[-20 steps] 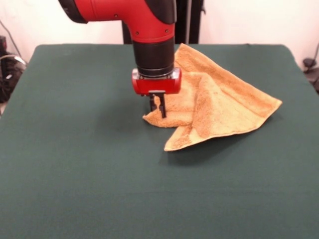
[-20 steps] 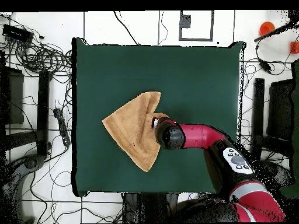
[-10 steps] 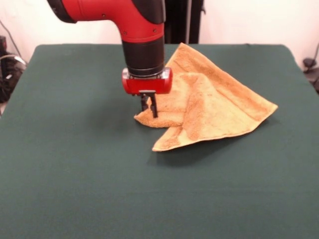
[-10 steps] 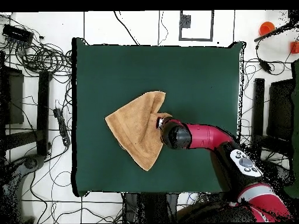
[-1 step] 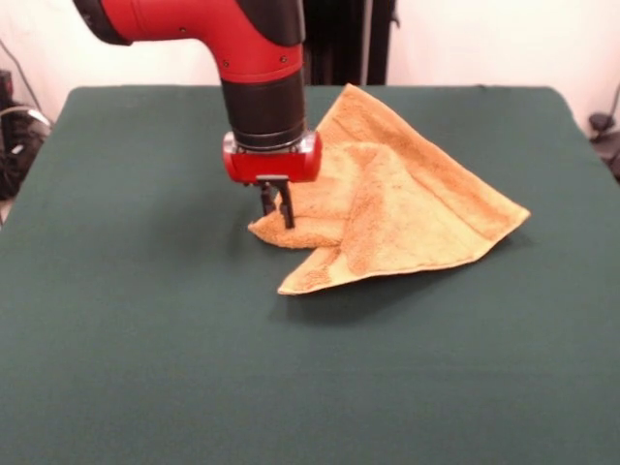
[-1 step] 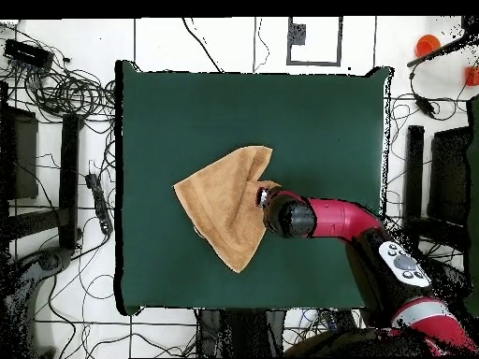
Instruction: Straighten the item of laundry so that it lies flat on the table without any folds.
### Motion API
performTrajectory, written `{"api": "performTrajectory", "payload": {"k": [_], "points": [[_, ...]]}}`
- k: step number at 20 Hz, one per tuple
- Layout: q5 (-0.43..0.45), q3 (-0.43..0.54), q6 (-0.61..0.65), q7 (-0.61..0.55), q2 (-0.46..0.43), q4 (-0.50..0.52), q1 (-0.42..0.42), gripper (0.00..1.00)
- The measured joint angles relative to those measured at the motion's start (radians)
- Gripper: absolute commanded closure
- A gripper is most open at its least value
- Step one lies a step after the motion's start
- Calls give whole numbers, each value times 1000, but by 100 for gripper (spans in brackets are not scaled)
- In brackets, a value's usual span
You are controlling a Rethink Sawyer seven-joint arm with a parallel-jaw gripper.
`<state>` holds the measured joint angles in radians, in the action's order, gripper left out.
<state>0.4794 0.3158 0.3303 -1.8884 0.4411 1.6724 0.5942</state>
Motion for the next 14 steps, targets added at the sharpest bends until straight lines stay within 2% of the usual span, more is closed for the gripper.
{"api": "performTrajectory", "payload": {"k": [14], "points": [[29, 16, 66, 0, 10, -20, 20, 100]]}}
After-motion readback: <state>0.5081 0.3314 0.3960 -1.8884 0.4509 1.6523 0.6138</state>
